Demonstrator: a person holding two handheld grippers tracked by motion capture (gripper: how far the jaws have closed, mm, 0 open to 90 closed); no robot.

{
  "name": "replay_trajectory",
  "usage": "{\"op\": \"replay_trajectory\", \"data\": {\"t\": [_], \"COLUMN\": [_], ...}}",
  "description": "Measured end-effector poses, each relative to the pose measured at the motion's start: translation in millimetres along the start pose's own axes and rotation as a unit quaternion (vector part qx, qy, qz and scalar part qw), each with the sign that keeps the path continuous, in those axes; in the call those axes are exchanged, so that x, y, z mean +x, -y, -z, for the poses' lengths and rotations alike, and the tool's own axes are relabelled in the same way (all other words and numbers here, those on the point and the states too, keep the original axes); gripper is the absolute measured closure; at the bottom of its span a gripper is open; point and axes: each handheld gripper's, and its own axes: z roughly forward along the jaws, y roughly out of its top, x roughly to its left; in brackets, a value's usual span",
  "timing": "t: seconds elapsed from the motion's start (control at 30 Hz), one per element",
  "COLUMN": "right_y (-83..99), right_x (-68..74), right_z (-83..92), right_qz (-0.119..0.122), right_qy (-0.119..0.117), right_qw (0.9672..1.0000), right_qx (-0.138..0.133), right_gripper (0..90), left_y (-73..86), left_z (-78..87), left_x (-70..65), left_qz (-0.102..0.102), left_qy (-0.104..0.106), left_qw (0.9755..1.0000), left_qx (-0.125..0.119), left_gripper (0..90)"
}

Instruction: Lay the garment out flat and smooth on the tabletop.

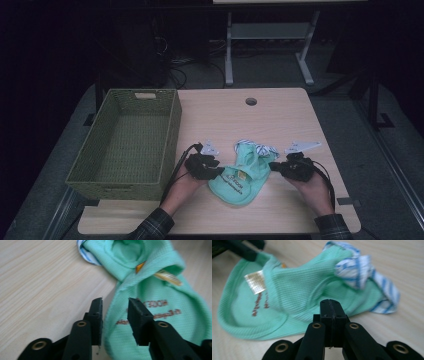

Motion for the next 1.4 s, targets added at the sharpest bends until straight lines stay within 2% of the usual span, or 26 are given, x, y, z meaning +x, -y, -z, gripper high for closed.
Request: {"op": "replay_trajectory", "data": {"t": [0.1, 0.13, 0.17, 0.2, 0.23, 0.27, 0.33, 0.37, 0.5, 0.53, 0.57, 0.67, 0.73, 0.9, 0.93, 0.97, 1.0, 1.1, 1.27, 1.4], "right_y": [3.6, 6.6, 6.6, 8.9, 8.9, 9.8, 10.6, 10.6, 11.3, 11.6, 11.6, 13.3, 13.2, 13.7, 13.8, 13.9, 14.0, 14.2, 14.6, 14.8], "right_x": [6.9, 13.9, 13.9, 20.6, 20.6, 23.2, 29.0, 31.2, 37.3, 38.0, 38.0, 38.2, 38.5, 38.0, 37.9, 37.9, 37.7, 37.5, 37.7, 37.8], "right_z": [-1.1, -2.1, -2.1, -3.5, -3.5, -4.7, -7.6, -9.6, -22.3, -24.4, -24.4, -28.5, -28.0, -27.6, -27.6, -27.6, -27.5, -27.4, -27.5, -27.5], "right_qz": [0.001, 0.006, 0.006, 0.004, 0.004, 0.01, 0.013, 0.016, 0.028, 0.031, 0.031, 0.041, 0.037, 0.037, 0.038, 0.039, 0.04, 0.04, 0.04, 0.041], "right_qy": [-0.01, -0.014, -0.014, -0.025, -0.025, -0.028, -0.035, -0.037, -0.041, -0.039, -0.039, -0.035, -0.034, -0.034, -0.035, -0.035, -0.035, -0.036, -0.035, -0.035], "right_qw": [0.9999, 0.9998, 0.9998, 0.9996, 0.9996, 0.9994, 0.9991, 0.9989, 0.9978, 0.9976, 0.9976, 0.9969, 0.997, 0.9969, 0.9969, 0.9969, 0.9968, 0.9968, 0.997, 0.997], "right_qx": [0.004, 0.009, 0.009, 0.013, 0.013, 0.015, 0.019, 0.023, 0.043, 0.047, 0.047, 0.057, 0.059, 0.06, 0.06, 0.06, 0.059, 0.059, 0.057, 0.056], "right_gripper": [89.6, 89.5, 89.5, 89.6, 89.6, 89.6, 89.6, 89.6, 89.6, 89.6, 89.6, 89.7, 89.7, 89.7, 89.7, 89.7, 89.7, 89.7, 89.7, 89.7], "left_y": [0.4, 0.6, 0.6, 0.9, 0.9, 0.8, 0.1, -0.2, -1.2, -0.5, -0.5, 3.3, 6.5, 12.8, 13.5, 12.3, 9.3, 4.6, -11.4, -24.6], "left_z": [-5.0, -7.3, -8.7, -11.1, -11.1, -10.7, -7.7, -5.7, 4.0, 7.0, 7.0, 5.0, 0.1, -14.5, -15.8, -15.6, -12.7, -8.0, 0.2, -6.3], "left_x": [1.4, 1.3, 1.4, 1.0, 1.0, 0.8, 0.0, -1.7, -9.1, -15.5, -15.5, -26.7, -32.3, -40.7, -42.0, -42.2, -43.2, -41.9, -29.7, -16.9], "left_qz": [-0.003, -0.004, -0.008, -0.008, -0.008, -0.011, -0.014, -0.01, -0.018, -0.033, -0.033, -0.052, -0.064, -0.075, -0.075, -0.075, -0.079, -0.072, -0.055, -0.041], "left_qy": [0.001, 0.003, 0.006, 0.009, 0.009, 0.012, 0.014, 0.013, 0.017, 0.022, 0.022, 0.033, 0.041, 0.056, 0.058, 0.061, 0.061, 0.061, 0.064, 0.056], "left_qw": [1.0, 0.9999, 0.9998, 0.9998, 0.9998, 0.9997, 0.9997, 0.9998, 0.9997, 0.9992, 0.9992, 0.9981, 0.997, 0.9943, 0.9942, 0.9938, 0.9938, 0.9949, 0.9964, 0.9976], "left_qx": [0.005, 0.009, 0.014, 0.018, 0.018, 0.021, 0.014, 0.009, -0.006, -0.007, -0.007, 0.005, 0.018, 0.051, 0.05, 0.054, 0.049, 0.035, 0.004, -0.004], "left_gripper": [62.0, 65.4, 65.4, 74.0, 80.0, 80.0, 85.8, 86.1, 86.1, 86.0, 86.1, 86.1, 86.0, 85.6, 84.9, 83.8, 76.9, 71.0, 67.5, 67.4]}}
